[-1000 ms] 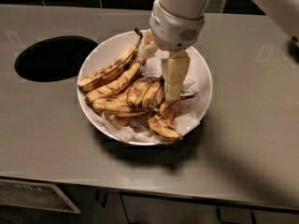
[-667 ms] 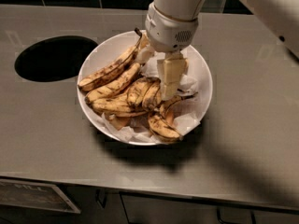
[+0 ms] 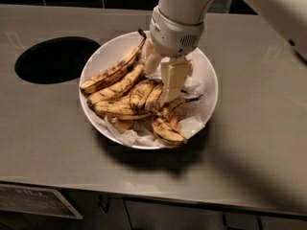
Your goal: Pick banana from white bowl
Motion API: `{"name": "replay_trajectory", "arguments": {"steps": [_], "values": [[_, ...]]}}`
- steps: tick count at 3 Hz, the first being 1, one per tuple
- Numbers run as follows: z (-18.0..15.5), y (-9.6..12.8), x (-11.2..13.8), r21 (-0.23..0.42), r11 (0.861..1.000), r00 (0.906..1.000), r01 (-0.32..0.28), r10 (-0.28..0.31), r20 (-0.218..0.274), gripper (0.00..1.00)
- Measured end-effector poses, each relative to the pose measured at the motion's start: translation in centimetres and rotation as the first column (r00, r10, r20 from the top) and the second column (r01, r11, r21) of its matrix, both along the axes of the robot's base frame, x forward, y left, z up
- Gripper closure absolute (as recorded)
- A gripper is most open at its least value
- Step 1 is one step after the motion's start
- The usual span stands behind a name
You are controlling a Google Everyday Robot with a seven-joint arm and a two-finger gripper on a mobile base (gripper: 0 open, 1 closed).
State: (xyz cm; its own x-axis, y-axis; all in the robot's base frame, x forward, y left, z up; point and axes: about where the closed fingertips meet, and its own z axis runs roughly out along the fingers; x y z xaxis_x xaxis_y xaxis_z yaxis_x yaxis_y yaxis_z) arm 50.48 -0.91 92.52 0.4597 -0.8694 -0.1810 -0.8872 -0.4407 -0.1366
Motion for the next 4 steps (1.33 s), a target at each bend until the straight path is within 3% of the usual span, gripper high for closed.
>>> {"name": "replay_trajectory", "arguments": {"steps": [2, 3, 4], "values": [[-0.52, 0.31, 0.04, -0.011, 1.000, 0.9995, -0.014, 0.014, -0.029, 0.38], [-0.82, 0.57, 0.22, -0.015, 1.000, 0.9980, -0.015, 0.014, -0.062, 0.42], [-0.57, 1.00, 0.26, -0.019, 1.000, 0.9980, -0.014, 0.013, -0.062, 0.61]]}}
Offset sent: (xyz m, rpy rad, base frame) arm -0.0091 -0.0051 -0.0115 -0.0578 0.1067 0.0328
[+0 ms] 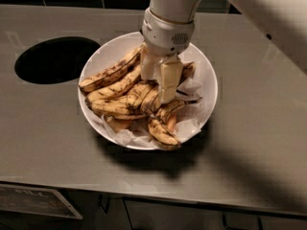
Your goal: Pick banana from white bowl
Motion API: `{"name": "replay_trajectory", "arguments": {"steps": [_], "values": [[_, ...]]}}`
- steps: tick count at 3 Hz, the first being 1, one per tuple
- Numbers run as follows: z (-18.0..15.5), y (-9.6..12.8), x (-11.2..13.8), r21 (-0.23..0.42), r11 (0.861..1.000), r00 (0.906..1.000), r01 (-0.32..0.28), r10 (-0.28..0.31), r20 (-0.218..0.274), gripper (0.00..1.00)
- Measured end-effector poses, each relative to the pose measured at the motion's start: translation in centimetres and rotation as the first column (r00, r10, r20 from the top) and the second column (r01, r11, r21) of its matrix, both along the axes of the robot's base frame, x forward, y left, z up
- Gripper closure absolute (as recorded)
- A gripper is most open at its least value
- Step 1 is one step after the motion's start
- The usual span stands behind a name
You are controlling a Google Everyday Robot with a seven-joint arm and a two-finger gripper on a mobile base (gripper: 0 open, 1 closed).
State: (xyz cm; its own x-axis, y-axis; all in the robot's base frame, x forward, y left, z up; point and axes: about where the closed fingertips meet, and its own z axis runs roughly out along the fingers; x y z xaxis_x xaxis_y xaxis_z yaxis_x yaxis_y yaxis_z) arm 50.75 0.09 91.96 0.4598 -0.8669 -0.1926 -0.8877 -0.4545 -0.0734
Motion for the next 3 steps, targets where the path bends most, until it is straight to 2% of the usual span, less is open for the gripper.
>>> {"name": "replay_trajectory", "arguments": {"steps": [1, 2, 3], "values": [[0.60, 0.25, -0.20, 0.000, 1.000, 0.9996, 0.014, -0.014, 0.023, 0.84], [0.72, 1.17, 0.68, 0.032, 0.999, 0.9982, 0.017, -0.018, 0.058, 1.00], [0.72, 1.18, 0.68, 0.032, 0.999, 0.9982, 0.017, -0.018, 0.058, 1.00]]}}
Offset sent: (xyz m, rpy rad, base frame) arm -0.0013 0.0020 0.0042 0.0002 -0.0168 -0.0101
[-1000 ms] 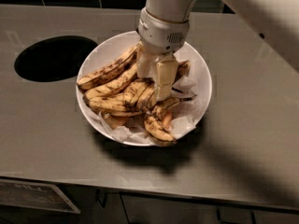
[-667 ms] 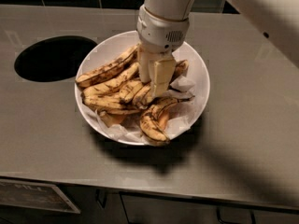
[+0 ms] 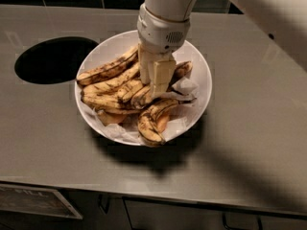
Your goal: Pick banana from white bowl
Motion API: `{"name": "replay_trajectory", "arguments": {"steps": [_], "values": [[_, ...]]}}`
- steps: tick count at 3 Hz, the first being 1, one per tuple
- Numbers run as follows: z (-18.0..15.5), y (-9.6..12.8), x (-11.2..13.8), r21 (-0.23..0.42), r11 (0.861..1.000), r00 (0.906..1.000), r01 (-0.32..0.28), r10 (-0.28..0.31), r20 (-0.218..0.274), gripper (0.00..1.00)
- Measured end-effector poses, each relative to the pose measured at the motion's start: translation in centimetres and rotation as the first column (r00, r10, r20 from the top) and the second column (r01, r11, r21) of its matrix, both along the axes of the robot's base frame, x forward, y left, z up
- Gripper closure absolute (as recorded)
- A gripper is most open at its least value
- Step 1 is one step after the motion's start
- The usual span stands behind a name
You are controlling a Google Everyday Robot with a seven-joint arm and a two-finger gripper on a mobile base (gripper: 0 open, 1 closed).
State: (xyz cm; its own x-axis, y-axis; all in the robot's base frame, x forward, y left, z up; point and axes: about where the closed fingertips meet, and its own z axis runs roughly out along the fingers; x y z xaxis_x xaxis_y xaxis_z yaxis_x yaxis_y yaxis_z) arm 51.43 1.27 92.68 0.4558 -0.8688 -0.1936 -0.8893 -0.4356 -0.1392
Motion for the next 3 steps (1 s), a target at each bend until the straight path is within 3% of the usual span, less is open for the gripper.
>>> {"name": "replay_trajectory", "arguments": {"steps": [1, 2, 3], "values": [[1.8, 0.8, 0.0, 0.010, 1.000, 0.9984, -0.002, 0.001, 0.057, 1.00], [4.4, 1.9, -0.6, 0.004, 1.000, 0.9906, -0.021, 0.020, 0.135, 1.00], [4.5, 2.1, -0.5, 0.008, 1.000, 0.9897, -0.021, 0.019, 0.142, 0.83]]}}
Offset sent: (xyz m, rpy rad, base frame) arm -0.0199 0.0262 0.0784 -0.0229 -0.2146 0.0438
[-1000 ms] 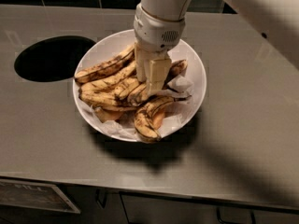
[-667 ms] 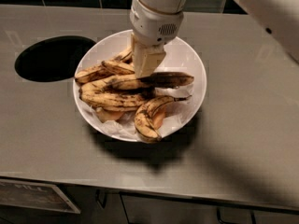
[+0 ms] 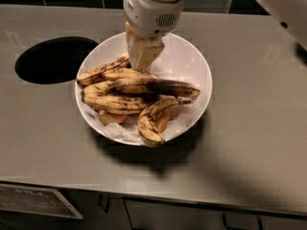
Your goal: Pick banana from white bowl
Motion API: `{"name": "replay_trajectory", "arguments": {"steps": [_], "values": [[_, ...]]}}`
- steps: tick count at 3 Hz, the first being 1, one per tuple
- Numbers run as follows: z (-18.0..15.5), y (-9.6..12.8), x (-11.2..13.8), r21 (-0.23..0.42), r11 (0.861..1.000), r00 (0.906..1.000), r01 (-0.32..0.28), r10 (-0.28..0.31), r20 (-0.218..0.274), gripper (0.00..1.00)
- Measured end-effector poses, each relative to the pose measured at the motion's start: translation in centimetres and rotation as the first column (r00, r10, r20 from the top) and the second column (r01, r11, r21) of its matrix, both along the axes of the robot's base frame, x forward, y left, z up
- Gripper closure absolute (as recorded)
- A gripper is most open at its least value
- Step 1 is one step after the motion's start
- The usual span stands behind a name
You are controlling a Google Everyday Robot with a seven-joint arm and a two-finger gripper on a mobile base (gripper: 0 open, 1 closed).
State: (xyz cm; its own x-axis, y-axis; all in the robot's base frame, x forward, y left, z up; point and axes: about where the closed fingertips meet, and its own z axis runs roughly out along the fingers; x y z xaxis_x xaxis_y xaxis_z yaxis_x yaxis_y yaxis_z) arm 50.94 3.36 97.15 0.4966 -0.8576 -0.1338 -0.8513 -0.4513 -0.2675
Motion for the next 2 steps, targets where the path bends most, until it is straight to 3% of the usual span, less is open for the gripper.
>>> {"name": "replay_trajectory", "arguments": {"steps": [1, 2], "values": [[0.00, 0.00, 0.00, 0.000, 1.000, 1.0000, 0.000, 0.000, 0.000, 0.75], [-0.18, 0.18, 0.22, -0.002, 1.000, 1.0000, 0.006, -0.006, 0.003, 0.56]]}}
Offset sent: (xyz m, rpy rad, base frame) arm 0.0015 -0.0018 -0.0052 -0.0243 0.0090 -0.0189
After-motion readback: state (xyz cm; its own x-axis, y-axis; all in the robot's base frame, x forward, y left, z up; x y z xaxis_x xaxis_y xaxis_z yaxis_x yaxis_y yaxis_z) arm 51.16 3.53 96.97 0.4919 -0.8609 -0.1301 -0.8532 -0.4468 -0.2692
